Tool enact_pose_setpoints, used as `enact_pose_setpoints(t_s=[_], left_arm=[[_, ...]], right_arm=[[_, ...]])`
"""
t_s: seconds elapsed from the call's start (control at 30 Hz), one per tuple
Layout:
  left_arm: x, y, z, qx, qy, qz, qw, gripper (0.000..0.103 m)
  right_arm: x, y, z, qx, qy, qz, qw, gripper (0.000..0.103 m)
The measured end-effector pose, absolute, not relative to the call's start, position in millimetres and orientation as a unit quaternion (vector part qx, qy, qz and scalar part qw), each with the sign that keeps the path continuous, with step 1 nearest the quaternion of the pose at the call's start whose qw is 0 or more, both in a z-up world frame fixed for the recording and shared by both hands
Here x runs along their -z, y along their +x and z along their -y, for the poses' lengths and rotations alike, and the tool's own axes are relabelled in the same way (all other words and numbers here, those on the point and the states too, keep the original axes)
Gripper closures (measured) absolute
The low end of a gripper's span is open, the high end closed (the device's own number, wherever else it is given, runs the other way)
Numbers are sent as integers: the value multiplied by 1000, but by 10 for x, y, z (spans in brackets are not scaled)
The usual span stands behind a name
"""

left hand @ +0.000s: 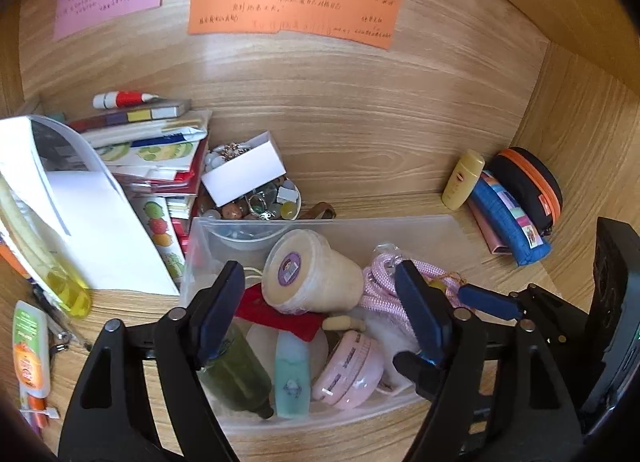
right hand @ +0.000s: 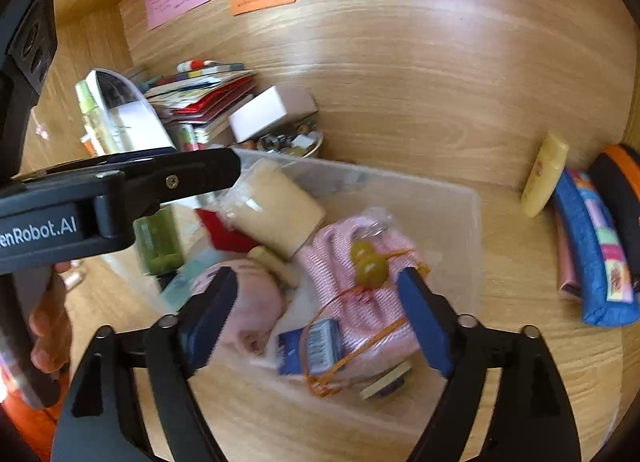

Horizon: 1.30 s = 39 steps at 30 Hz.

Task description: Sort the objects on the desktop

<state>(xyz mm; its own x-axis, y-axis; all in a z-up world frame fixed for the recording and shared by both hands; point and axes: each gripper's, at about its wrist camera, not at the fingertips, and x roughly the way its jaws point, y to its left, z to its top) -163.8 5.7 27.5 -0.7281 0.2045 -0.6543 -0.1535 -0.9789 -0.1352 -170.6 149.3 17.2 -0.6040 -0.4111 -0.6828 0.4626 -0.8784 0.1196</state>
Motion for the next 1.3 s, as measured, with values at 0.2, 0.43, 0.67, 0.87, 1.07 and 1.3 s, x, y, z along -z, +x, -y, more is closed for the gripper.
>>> enact_pose_setpoints(t_s=[0.2,0.43,0.67,0.87,1.07,1.3], left_arm=[[-399,-1411,14,-938,-334,25,87,10],[-473,-1150,98,-945,-317,13,76,9],[-503,-930,178,-948,-310,18,72,8],[-477,-789,253,-951,-302,23,58,6],[-367,-678,236,-953,-301,8,42,6],[-255,-584,195,-954,-296,9,38,6]], right_arm=[[-239,-1499,-1508,897,365,-41,247,20],[-365,-1192,-1559,911,331,-77,232,19],[-401,-969,-1601,912,319,-98,239,14],[-389,-810,-1647,917,309,-118,224,14],[-477,-720,-1751,926,291,-102,215,14],[-531,-658,-1852,932,280,-79,216,10]])
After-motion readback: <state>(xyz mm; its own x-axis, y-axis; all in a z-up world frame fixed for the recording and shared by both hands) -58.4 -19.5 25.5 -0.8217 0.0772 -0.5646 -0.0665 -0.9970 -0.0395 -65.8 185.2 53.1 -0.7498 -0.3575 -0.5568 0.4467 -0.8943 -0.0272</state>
